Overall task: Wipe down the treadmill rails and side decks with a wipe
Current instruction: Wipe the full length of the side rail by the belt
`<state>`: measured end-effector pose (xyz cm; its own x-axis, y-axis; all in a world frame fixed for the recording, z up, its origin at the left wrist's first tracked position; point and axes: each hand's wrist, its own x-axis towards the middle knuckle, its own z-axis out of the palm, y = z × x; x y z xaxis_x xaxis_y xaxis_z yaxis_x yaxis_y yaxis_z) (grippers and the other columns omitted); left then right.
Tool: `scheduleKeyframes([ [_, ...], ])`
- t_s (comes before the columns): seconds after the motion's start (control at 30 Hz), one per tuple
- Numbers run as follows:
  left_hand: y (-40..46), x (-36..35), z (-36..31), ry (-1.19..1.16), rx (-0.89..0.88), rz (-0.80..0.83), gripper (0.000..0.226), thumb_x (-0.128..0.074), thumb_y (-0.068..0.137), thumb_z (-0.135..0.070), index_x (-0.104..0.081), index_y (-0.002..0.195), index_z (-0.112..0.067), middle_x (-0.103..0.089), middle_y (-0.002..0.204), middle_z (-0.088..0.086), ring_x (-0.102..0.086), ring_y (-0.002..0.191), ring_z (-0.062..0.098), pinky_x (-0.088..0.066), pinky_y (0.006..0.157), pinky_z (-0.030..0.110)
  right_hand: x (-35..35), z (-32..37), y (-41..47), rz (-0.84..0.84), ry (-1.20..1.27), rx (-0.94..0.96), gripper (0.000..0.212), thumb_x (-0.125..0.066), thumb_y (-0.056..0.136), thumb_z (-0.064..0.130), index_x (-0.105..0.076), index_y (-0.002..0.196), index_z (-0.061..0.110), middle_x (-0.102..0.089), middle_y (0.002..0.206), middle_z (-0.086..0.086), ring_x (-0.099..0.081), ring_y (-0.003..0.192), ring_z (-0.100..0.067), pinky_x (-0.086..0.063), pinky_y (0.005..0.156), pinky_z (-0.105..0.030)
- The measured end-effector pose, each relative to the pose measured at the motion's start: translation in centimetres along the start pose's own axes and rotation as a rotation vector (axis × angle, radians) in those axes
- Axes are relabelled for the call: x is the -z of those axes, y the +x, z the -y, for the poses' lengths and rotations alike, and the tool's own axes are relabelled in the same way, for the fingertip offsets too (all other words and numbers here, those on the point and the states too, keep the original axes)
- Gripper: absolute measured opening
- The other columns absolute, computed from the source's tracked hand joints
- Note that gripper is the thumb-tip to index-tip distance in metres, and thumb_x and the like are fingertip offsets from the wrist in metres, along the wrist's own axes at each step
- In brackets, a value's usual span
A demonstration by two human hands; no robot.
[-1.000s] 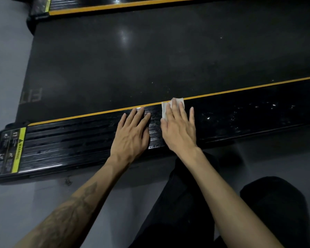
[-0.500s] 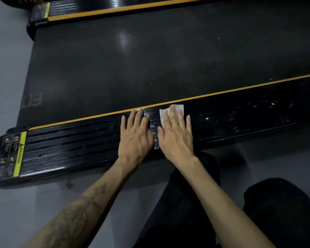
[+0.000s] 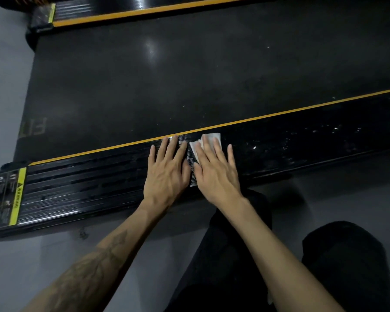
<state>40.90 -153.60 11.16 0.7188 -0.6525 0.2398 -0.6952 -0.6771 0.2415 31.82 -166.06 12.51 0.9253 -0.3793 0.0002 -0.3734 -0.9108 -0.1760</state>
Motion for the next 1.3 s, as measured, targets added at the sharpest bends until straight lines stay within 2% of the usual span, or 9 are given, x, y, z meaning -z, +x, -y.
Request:
scheduleKeyframes([
  [0.17, 0.0, 0.1, -0.1, 0.007, -0.008, 0.000, 0.057, -0.034, 0.101, -0.038, -0.051, 0.150, -0.016, -0.038, 0.163, 0.011, -0.031, 0.153, 0.029, -0.025, 0.123, 0.057, 0.4, -1.7, 0.5, -0.031, -0.014, -0.076, 0.070, -0.007, 0.101, 0.045, -0.026, 0.163, 0.017, -0.017, 0.171, -0.006, -0.011, 0.159, -0.024, 0.001, 0.127, -0.055],
  [0.27, 0.0, 0.0, -0.2, 0.014, -0.005, -0.005, 0.057, -0.035, 0.101, -0.037, -0.052, 0.150, -0.016, -0.039, 0.162, 0.011, -0.032, 0.153, 0.029, -0.026, 0.123, 0.056, -0.1, -0.6, -1.4, -0.082, 0.017, -0.150, 0.069, -0.018, 0.102, 0.045, -0.028, 0.161, 0.010, -0.019, 0.170, -0.015, -0.015, 0.158, -0.030, -0.005, 0.128, -0.056],
  [0.33, 0.0, 0.0, -0.3, 0.016, 0.005, -0.008, 0.056, -0.034, 0.101, -0.037, -0.052, 0.150, -0.016, -0.040, 0.162, 0.011, -0.032, 0.153, 0.029, -0.025, 0.124, 0.056, -0.5, 0.2, -2.1, -0.099, 0.052, -0.111, 0.067, -0.024, 0.101, 0.043, -0.031, 0.160, 0.010, -0.024, 0.168, -0.014, -0.019, 0.157, -0.032, -0.012, 0.127, -0.057],
  [0.5, 0.0, 0.1, -0.4, 0.019, 0.008, -0.010, 0.056, -0.034, 0.101, -0.037, -0.052, 0.150, -0.016, -0.040, 0.162, 0.011, -0.032, 0.153, 0.028, -0.025, 0.124, 0.055, 0.2, -1.3, -0.3, -0.068, 0.060, 0.009, 0.065, -0.013, 0.104, 0.042, -0.035, 0.160, 0.017, -0.025, 0.169, -0.004, -0.018, 0.158, -0.021, -0.004, 0.127, -0.053],
  [0.67, -0.1, 0.2, -0.5, 0.010, -0.010, -0.014, 0.057, -0.035, 0.101, -0.037, -0.051, 0.151, -0.015, -0.040, 0.162, 0.013, -0.032, 0.153, 0.030, -0.026, 0.123, 0.056, -0.8, -1.4, -2.3, -0.164, 0.012, -0.115, 0.065, -0.026, 0.104, 0.045, -0.034, 0.159, 0.011, -0.027, 0.168, -0.014, -0.021, 0.157, -0.028, -0.012, 0.126, -0.055],
  [0.77, -0.1, 0.2, -0.5, 0.016, -0.022, -0.009, 0.057, -0.034, 0.102, -0.038, -0.050, 0.151, -0.015, -0.039, 0.162, 0.012, -0.031, 0.153, 0.029, -0.026, 0.124, 0.056, -1.1, -0.6, -2.5, -0.162, 0.037, -0.036, 0.065, -0.030, 0.103, 0.045, -0.034, 0.159, 0.012, -0.029, 0.167, -0.013, -0.025, 0.155, -0.031, -0.017, 0.125, -0.057],
  [0.93, -0.2, 0.2, -0.6, 0.023, -0.085, -0.007, 0.056, -0.034, 0.103, -0.038, -0.052, 0.150, -0.014, -0.041, 0.161, 0.012, -0.032, 0.153, 0.028, -0.026, 0.124, 0.054, -0.2, -2.4, -1.1, -0.086, -0.033, 0.022, 0.066, -0.017, 0.104, 0.047, -0.033, 0.161, 0.016, -0.023, 0.170, -0.005, -0.019, 0.158, -0.024, 0.000, 0.126, -0.057],
  [1.07, -0.2, 0.3, -0.6, 0.021, -0.085, -0.009, 0.057, -0.035, 0.102, -0.039, -0.052, 0.149, -0.013, -0.041, 0.161, 0.013, -0.033, 0.152, 0.030, -0.027, 0.123, 0.054, -0.7, -1.5, -3.3, -0.162, 0.009, -0.124, 0.065, -0.023, 0.105, 0.046, -0.030, 0.161, 0.015, -0.022, 0.170, -0.009, -0.016, 0.158, -0.027, -0.005, 0.126, -0.057],
  [1.3, -0.2, 0.3, -0.6, 0.024, -0.096, 0.022, 0.059, -0.036, 0.101, -0.041, -0.049, 0.152, -0.014, -0.038, 0.163, 0.013, -0.030, 0.154, 0.029, -0.023, 0.125, 0.053, -0.4, -1.9, -1.5, -0.090, 0.025, 0.009, 0.062, -0.019, 0.105, 0.044, -0.037, 0.160, 0.019, -0.025, 0.169, -0.002, -0.019, 0.158, -0.022, -0.001, 0.127, -0.057],
])
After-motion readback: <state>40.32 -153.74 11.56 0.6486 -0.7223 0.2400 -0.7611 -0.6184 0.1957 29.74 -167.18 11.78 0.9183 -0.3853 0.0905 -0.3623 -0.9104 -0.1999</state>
